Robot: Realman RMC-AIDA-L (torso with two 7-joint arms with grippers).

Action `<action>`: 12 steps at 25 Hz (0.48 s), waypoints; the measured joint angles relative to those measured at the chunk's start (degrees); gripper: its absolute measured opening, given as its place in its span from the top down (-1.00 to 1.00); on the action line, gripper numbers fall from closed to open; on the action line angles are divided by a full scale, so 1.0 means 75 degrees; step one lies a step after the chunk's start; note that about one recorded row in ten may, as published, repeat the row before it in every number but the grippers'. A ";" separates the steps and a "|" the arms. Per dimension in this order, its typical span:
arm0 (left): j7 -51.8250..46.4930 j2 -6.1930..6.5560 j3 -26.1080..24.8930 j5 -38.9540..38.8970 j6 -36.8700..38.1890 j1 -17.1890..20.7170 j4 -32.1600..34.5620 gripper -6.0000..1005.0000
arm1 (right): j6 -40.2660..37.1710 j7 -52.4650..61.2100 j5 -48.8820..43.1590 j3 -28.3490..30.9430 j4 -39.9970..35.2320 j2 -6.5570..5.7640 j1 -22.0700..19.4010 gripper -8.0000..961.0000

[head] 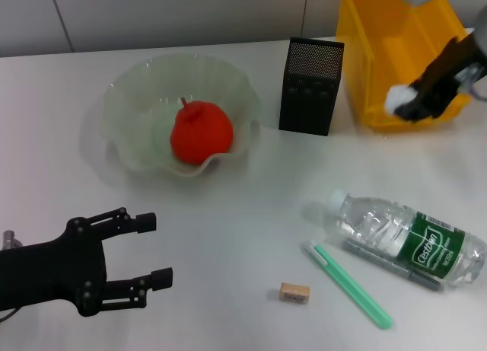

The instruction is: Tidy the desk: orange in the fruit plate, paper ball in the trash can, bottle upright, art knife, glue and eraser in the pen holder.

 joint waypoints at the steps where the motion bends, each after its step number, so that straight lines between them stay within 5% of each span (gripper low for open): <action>1: -0.0014 -0.0001 -0.0001 -0.0001 0.0006 -0.0007 0.0000 -0.68 | 0.0145 0.0000 -0.0053 0.0126 0.0035 -0.0004 -0.0030 0.15; 12: -0.0012 -0.0089 -0.0002 -0.0051 0.0012 -0.0031 -0.0001 -0.68 | 0.3174 -0.1044 0.0752 0.1180 0.1657 -0.0037 -0.0412 0.16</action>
